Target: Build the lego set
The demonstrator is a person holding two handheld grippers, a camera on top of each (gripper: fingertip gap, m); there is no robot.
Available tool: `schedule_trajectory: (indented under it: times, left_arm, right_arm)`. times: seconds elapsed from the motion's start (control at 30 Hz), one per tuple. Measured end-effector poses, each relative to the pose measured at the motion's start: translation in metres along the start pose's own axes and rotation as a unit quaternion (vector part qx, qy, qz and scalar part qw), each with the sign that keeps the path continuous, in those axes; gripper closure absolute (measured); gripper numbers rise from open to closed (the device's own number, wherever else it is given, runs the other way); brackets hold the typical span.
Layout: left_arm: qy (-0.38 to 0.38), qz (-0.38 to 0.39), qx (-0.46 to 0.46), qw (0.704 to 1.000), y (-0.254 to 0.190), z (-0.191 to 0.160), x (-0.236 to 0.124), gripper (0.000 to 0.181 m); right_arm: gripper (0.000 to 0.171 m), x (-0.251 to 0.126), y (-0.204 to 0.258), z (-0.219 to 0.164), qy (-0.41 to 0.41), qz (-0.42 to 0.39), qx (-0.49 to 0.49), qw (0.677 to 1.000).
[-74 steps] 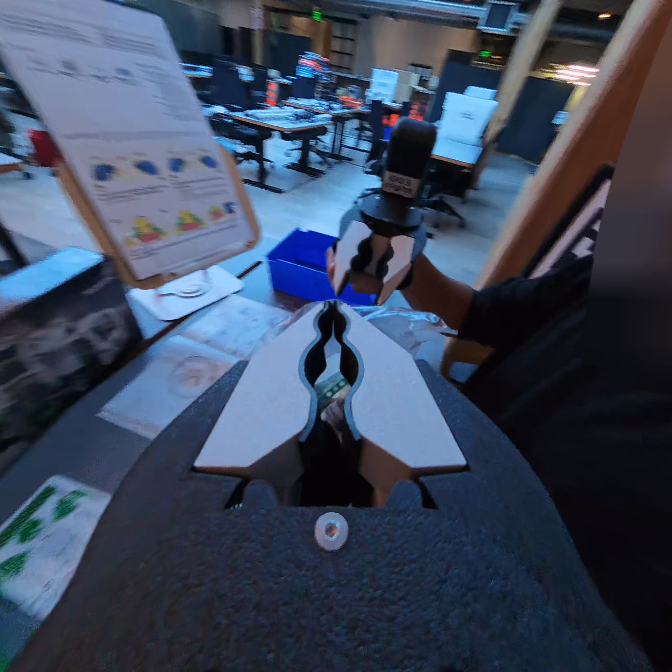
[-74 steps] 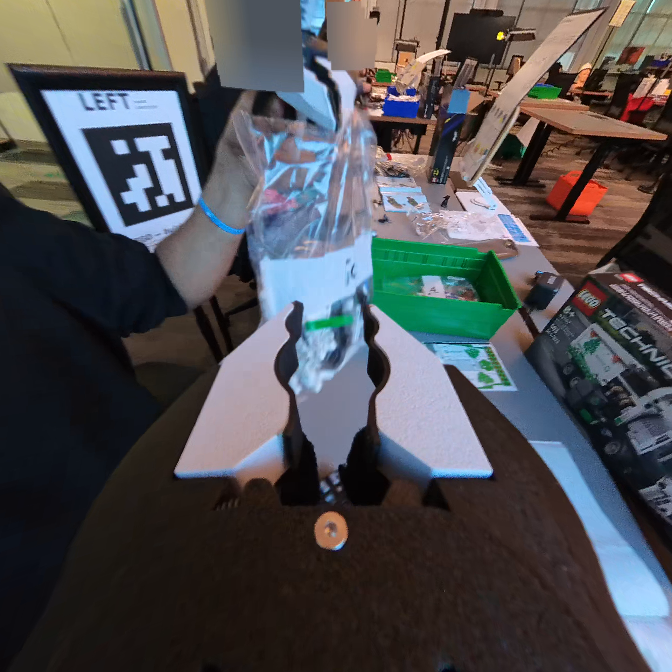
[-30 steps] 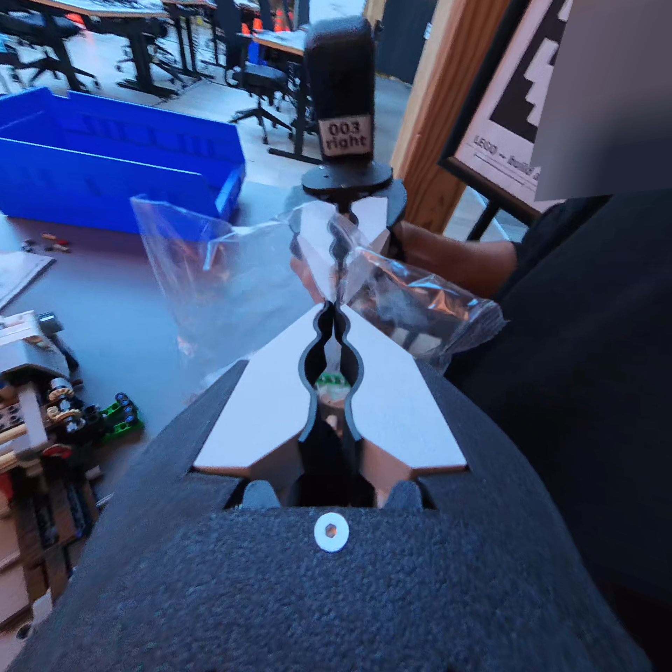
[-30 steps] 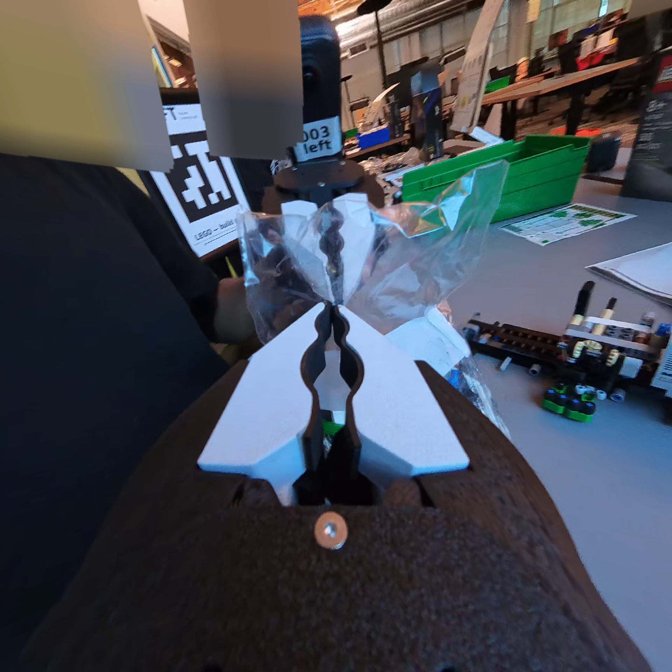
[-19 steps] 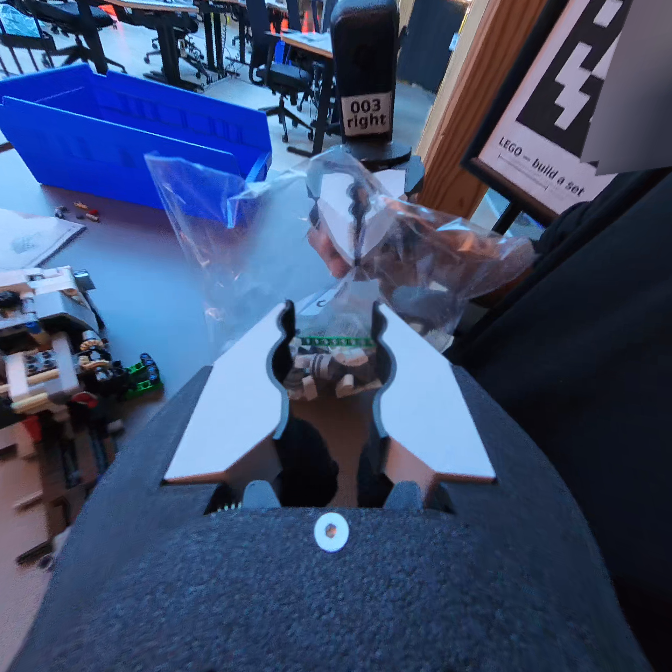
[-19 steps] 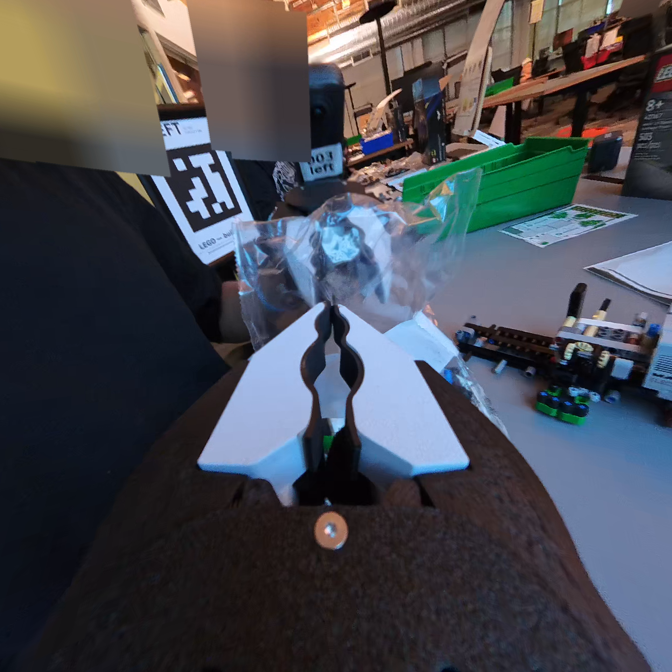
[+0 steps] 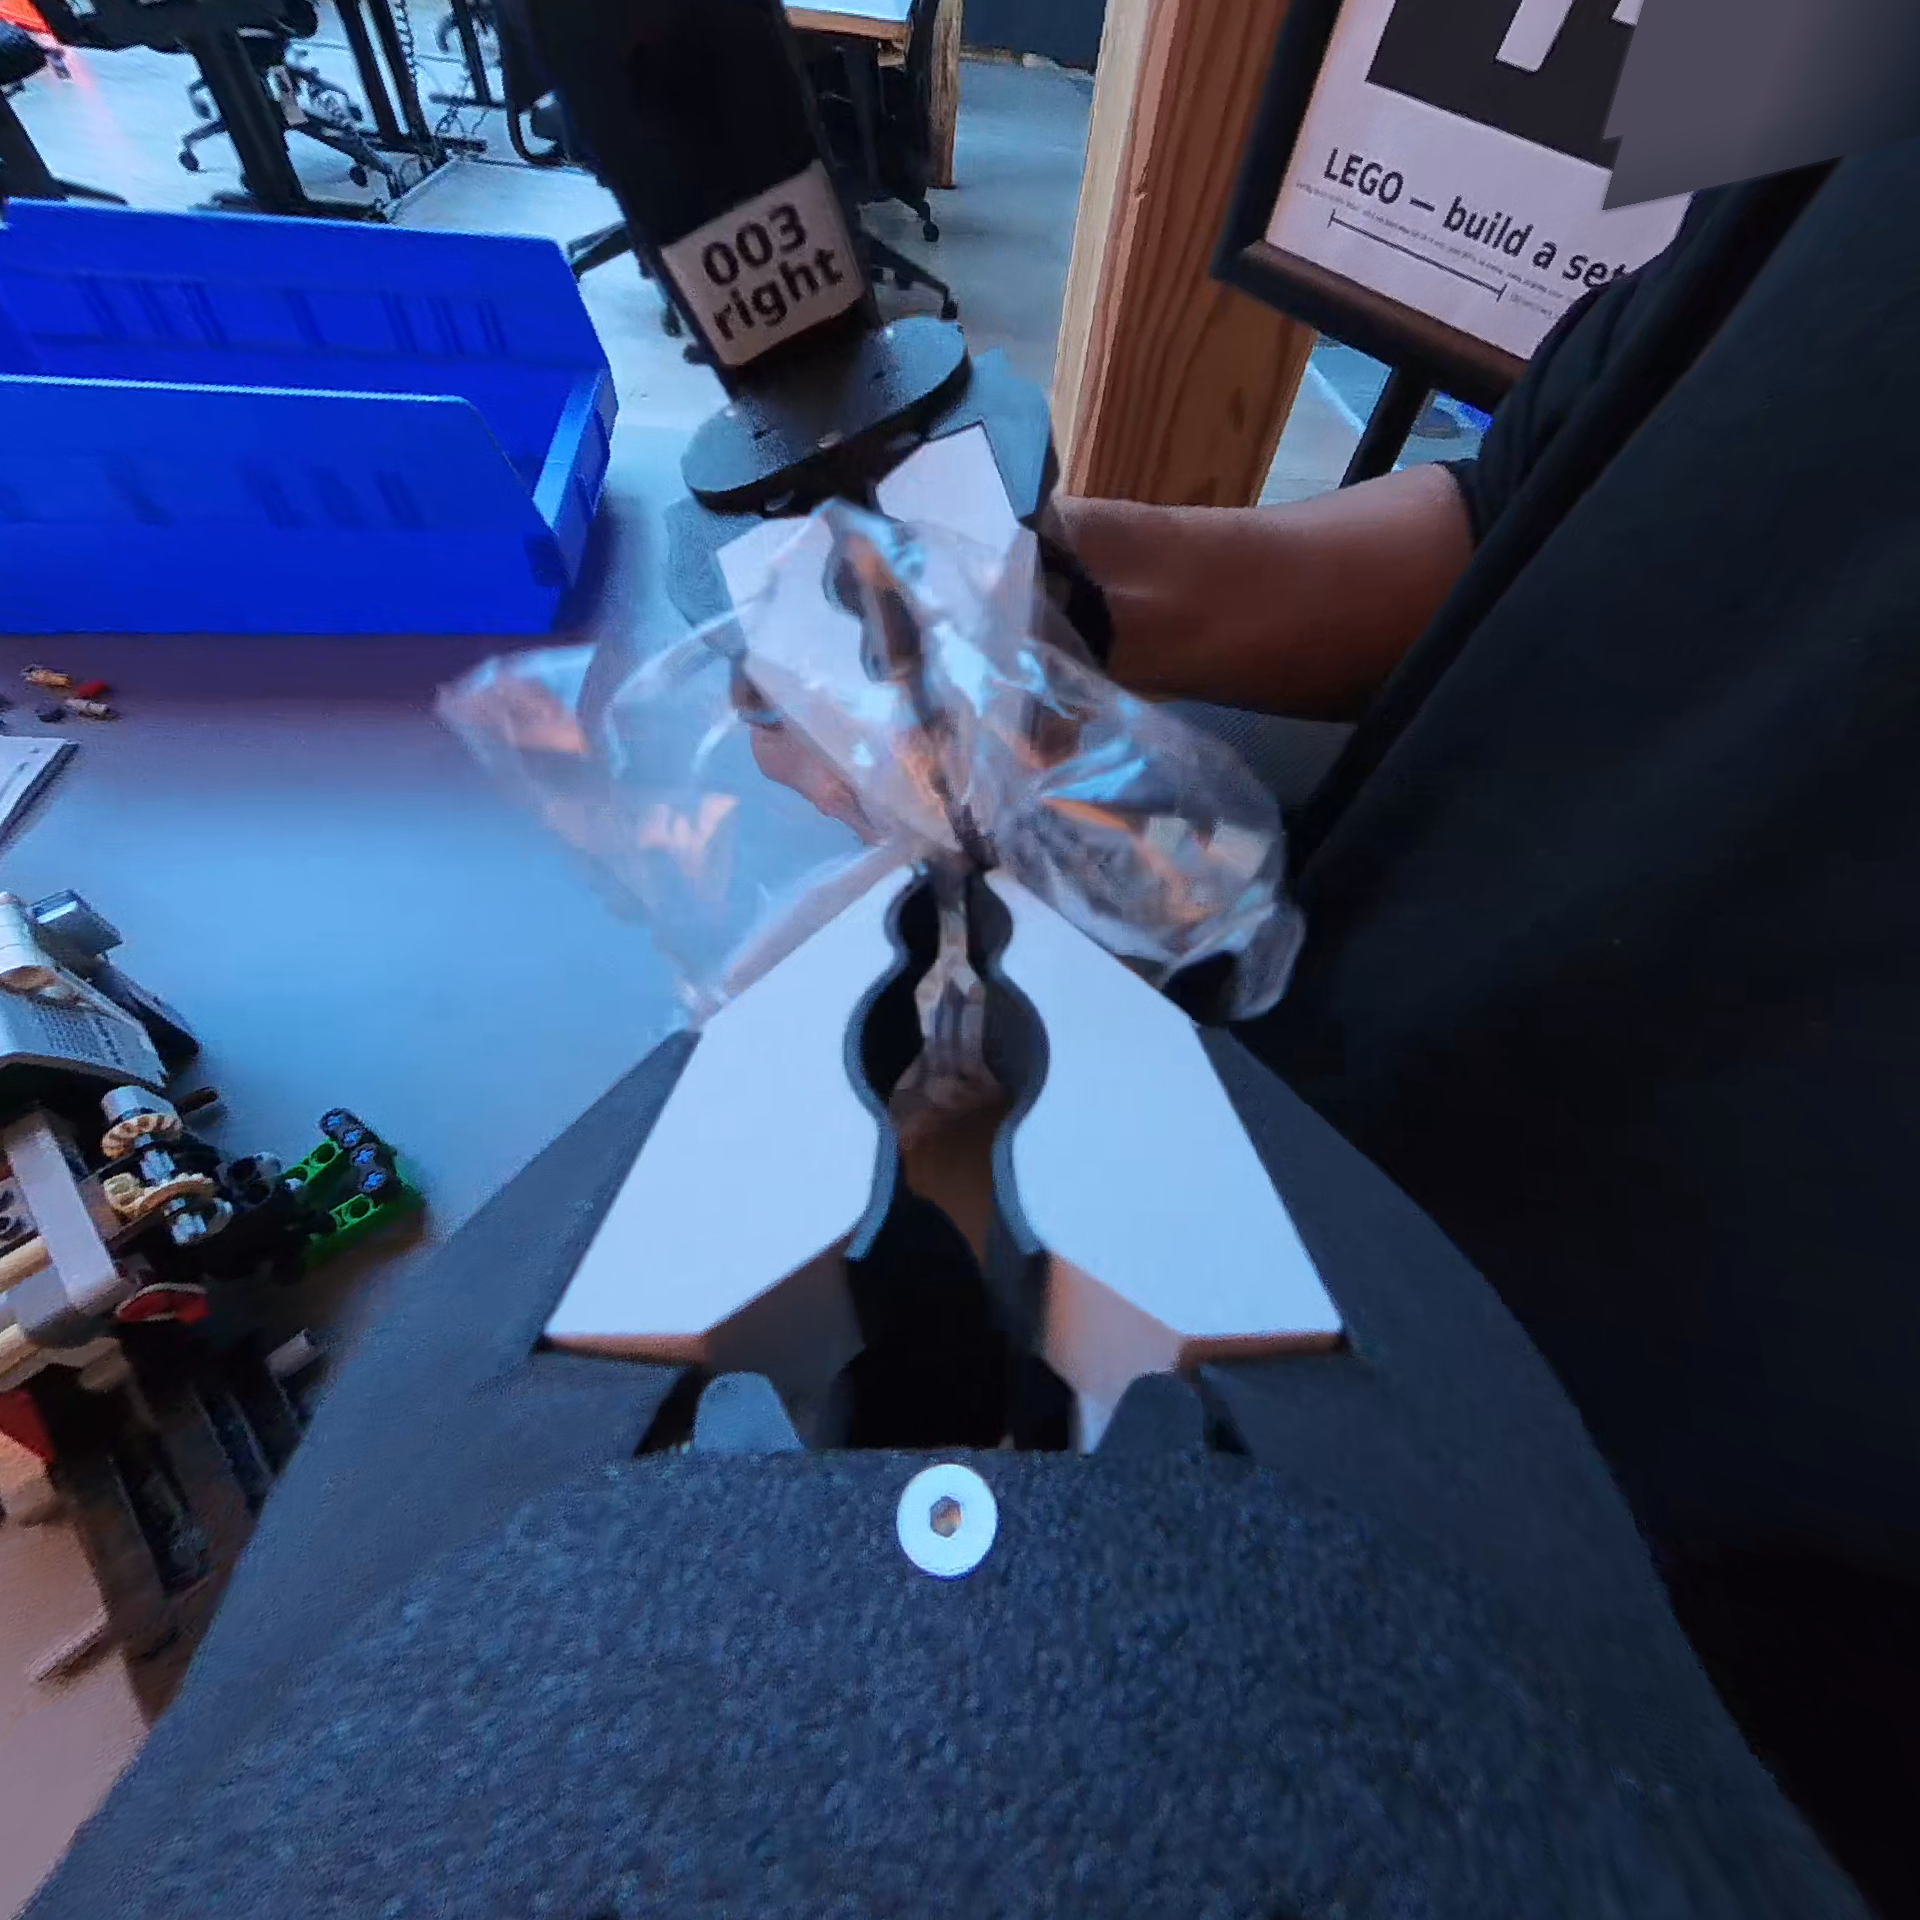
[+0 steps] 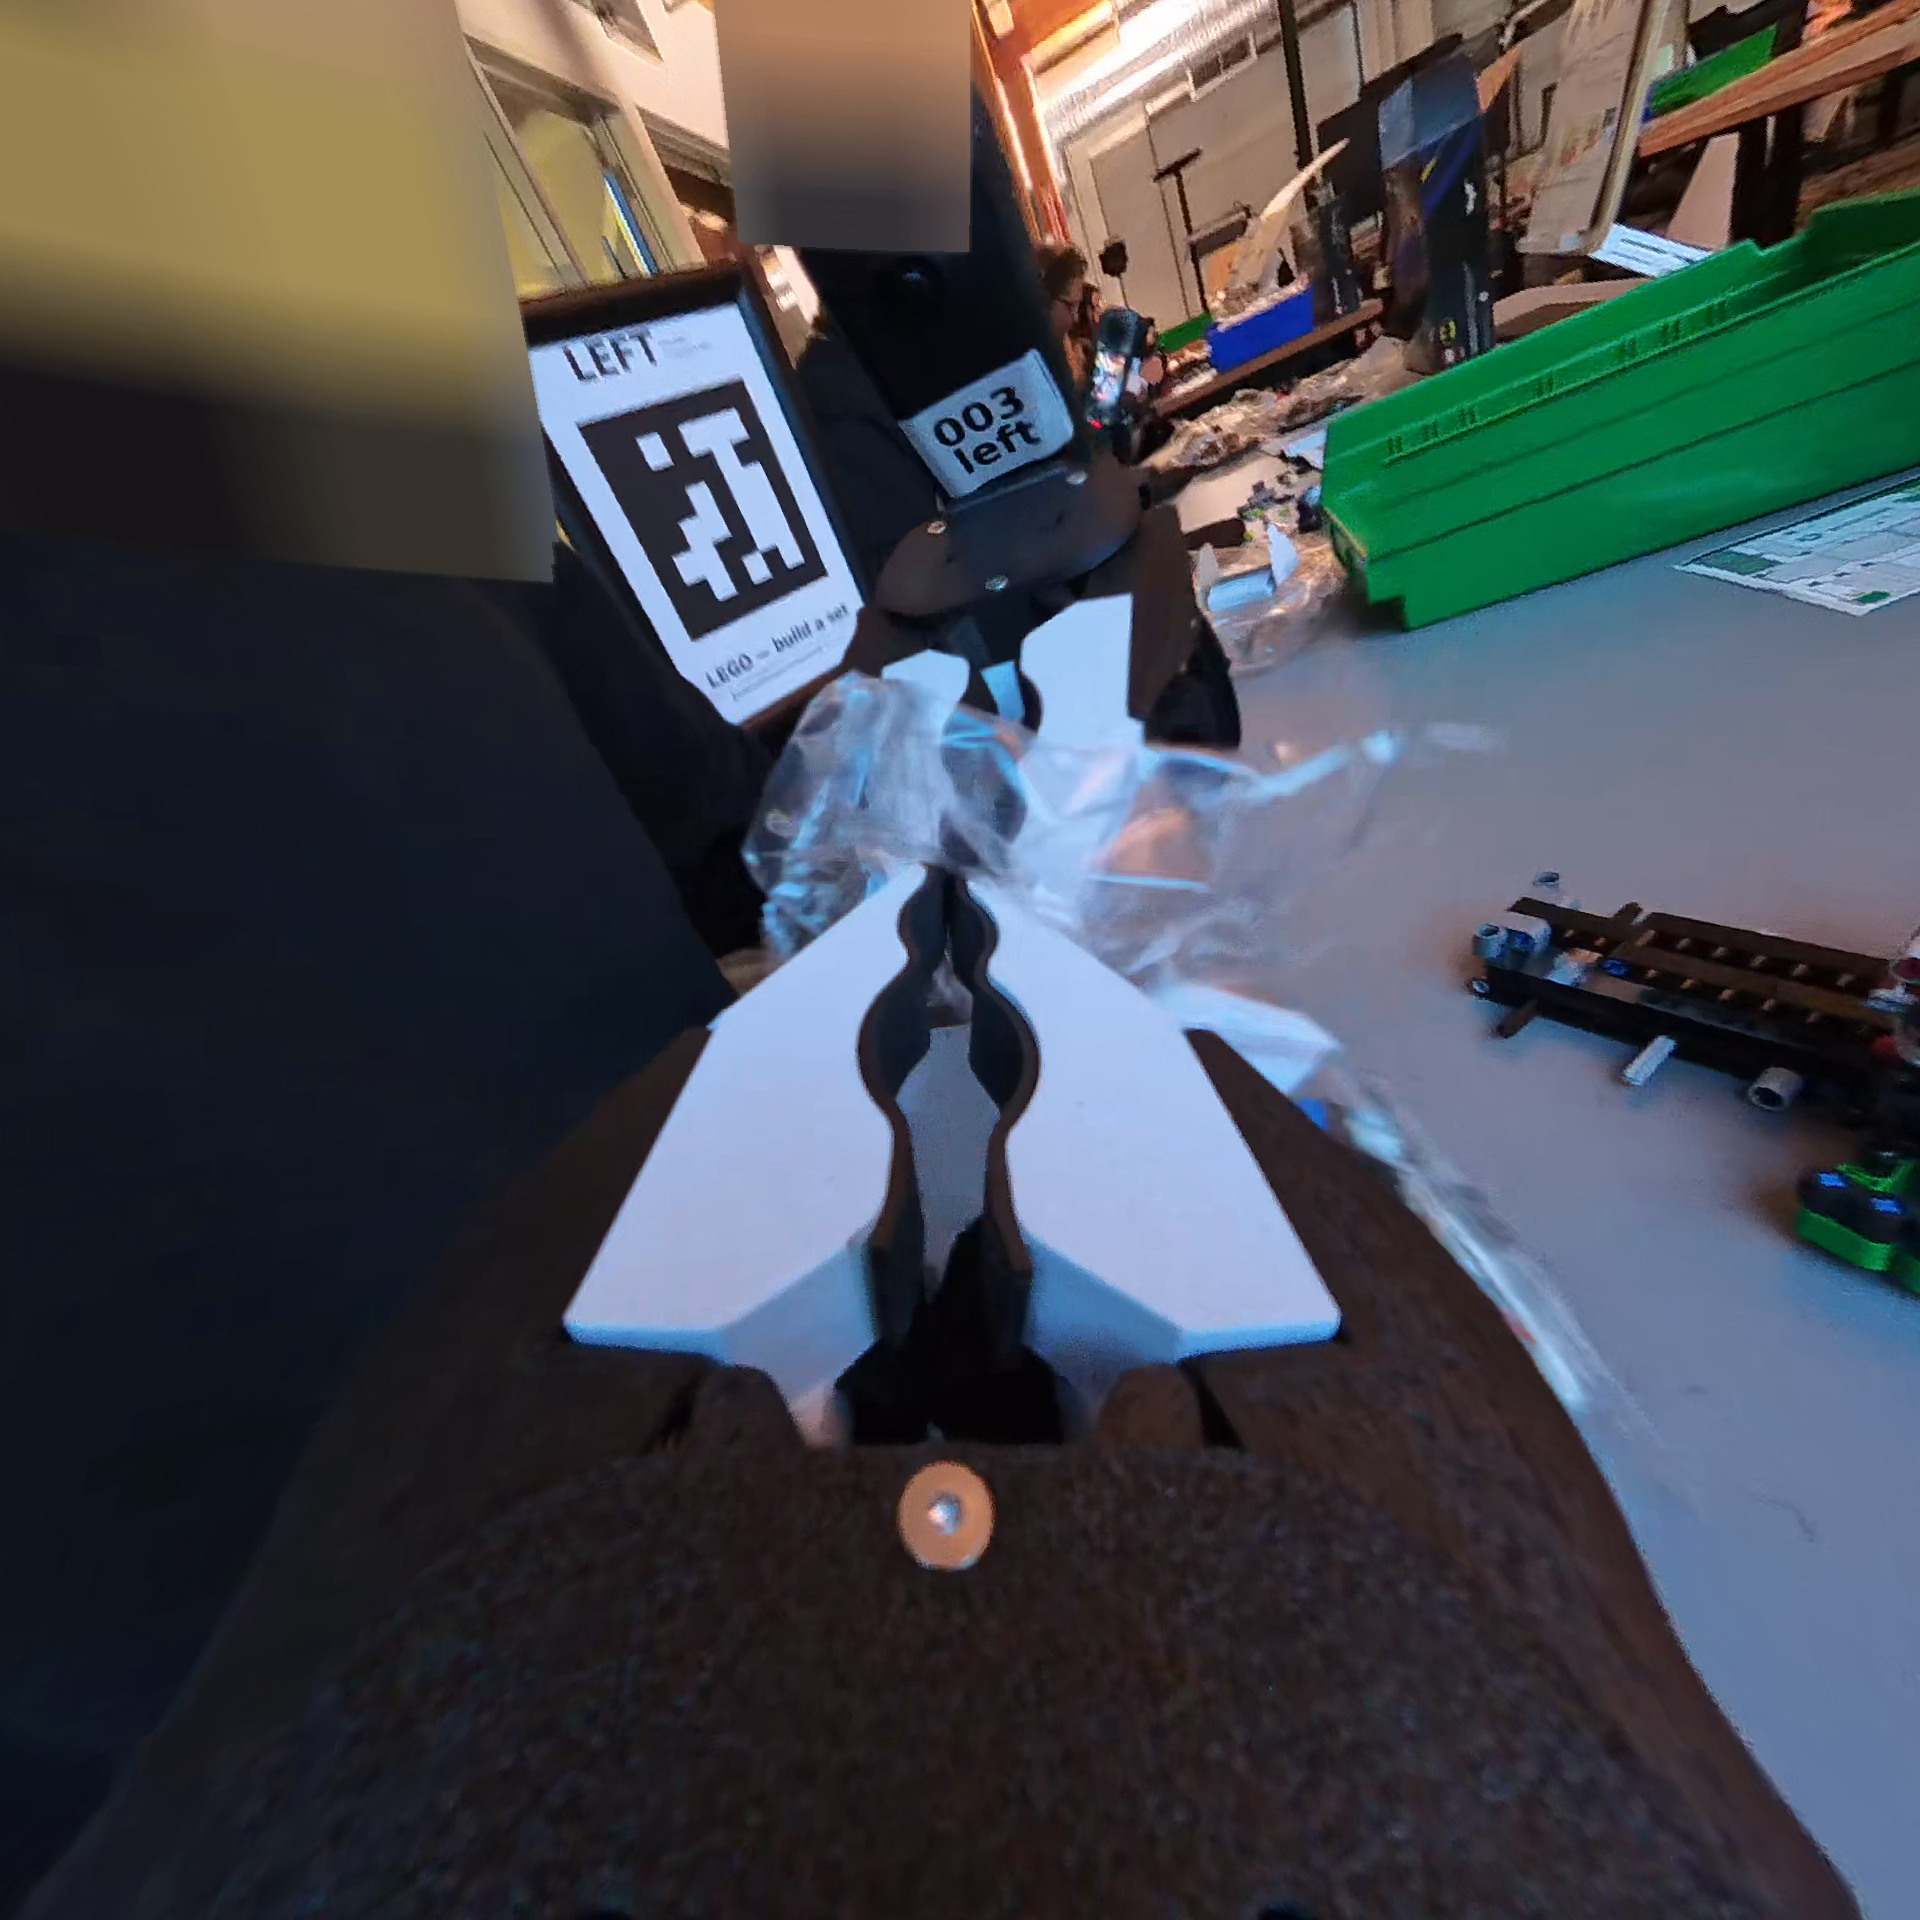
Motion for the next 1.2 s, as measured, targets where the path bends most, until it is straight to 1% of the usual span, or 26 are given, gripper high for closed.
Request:
schedule_trajectory:
  times: [0.1,0.23,0.33,0.4,0.47,0.53,0.63,0.7,0.73,0.83,0.9,0.97,1.03,1.07,1.2]
  left_arm:
    - [-0.009,0.014,0.014,1.000,-0.002,0.000,0.000,0.181]
    - [0.000,0.037,0.028,0.999,0.003,-0.002,-0.013,0.181]
    - [0.001,0.036,0.032,0.999,0.003,-0.004,-0.027,0.181]
    - [0.008,0.038,0.033,0.999,0.003,-0.007,-0.035,0.181]
    - [0.013,0.036,0.033,0.999,0.003,-0.009,-0.038,0.181]
    - [0.018,0.030,0.037,0.999,0.003,-0.010,-0.037,0.181]
    - [0.019,0.031,0.037,0.999,0.003,-0.007,-0.036,0.181]
    - [0.026,0.031,0.044,0.998,0.003,-0.005,-0.035,0.181]
    - [0.031,0.031,0.049,0.998,0.002,-0.004,-0.035,0.181]
    - [0.040,0.033,0.062,0.997,0.001,0.000,-0.034,0.181]
    - [0.043,0.033,0.070,0.996,0.000,0.004,-0.032,0.181]
    - [0.047,0.035,0.080,0.995,-0.001,0.007,-0.030,0.181]
    - [0.049,0.036,0.083,0.995,-0.002,0.010,-0.028,0.181]
    - [0.051,0.036,0.083,0.995,-0.002,0.010,-0.028,0.181]
    - [0.049,0.046,0.081,0.994,-0.003,0.008,-0.035,0.181]
  right_arm:
    - [0.171,-0.004,0.004,0.006,0.006,-0.015,-0.009,1.000]
    - [0.171,-0.017,0.009,0.013,0.056,-0.074,-0.061,0.994]
    - [0.171,-0.035,0.013,0.024,0.085,-0.112,-0.098,0.985]
    - [0.171,-0.046,0.014,0.028,0.104,-0.124,-0.107,0.981]
    - [0.171,-0.051,0.013,0.027,0.110,-0.116,-0.097,0.982]
    - [0.171,-0.051,0.011,0.026,0.115,-0.099,-0.074,0.986]
    - [0.170,-0.048,0.013,0.028,0.115,-0.095,-0.069,0.986]
    - [0.140,-0.045,0.015,0.034,0.104,-0.092,-0.067,0.988]
    - [0.136,-0.044,0.015,0.038,0.101,-0.084,-0.060,0.989]
    - [0.136,-0.043,0.013,0.049,0.090,-0.053,-0.036,0.994]
    - [0.135,-0.035,0.006,0.049,0.123,-0.045,-0.018,0.991]
    - [0.145,-0.025,0.001,0.048,0.141,-0.025,-0.013,0.990]
    - [0.166,-0.016,0.001,0.047,0.170,-0.005,-0.021,0.985]
    - [0.171,-0.015,0.001,0.047,0.184,-0.012,-0.045,0.982]
    - [0.171,-0.017,0.006,0.055,0.204,-0.060,-0.120,0.970]
Point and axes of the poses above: each gripper's, where its closed fingertips meet, x out along the fingers, z out of its top, y = z × x across the jaws, the point moved 9 cm from there along -x, back along the fingers, and after that the axes turned 1 degree about -y, right-handed, at the moved point
